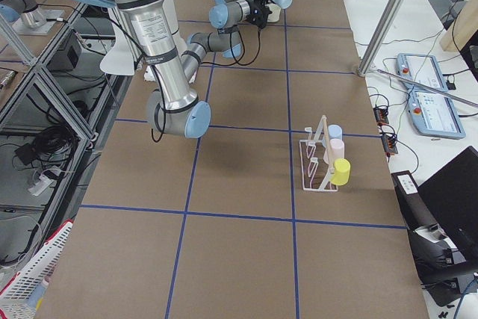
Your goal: Transfer IKEA cup to right arm and place on rack
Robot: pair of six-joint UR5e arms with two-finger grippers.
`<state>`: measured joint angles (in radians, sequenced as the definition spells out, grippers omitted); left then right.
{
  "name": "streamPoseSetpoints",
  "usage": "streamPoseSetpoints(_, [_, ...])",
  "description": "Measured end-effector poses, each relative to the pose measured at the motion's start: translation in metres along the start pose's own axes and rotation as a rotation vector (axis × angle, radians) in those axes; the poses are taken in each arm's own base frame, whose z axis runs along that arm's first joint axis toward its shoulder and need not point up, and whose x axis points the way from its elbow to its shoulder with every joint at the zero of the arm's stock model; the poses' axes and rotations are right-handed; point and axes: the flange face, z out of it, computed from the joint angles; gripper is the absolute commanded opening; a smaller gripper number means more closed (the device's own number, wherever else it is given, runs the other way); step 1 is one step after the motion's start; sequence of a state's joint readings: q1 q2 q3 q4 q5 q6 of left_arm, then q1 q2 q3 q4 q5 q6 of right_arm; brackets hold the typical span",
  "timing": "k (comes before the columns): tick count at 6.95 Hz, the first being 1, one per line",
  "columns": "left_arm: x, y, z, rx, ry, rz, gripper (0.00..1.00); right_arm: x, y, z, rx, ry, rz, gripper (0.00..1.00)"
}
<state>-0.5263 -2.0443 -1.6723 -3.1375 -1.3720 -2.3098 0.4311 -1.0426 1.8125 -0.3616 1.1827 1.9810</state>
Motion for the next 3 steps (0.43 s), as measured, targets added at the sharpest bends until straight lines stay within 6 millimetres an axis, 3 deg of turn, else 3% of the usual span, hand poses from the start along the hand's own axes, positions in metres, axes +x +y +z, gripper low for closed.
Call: streamPoseSetpoints(3, [-0.0043,0.0008,-0.0034,-0.007,0.003,-0.004,0.0,0.0004,-0.0003,0.0,0.0,0.0,0.002,1.0])
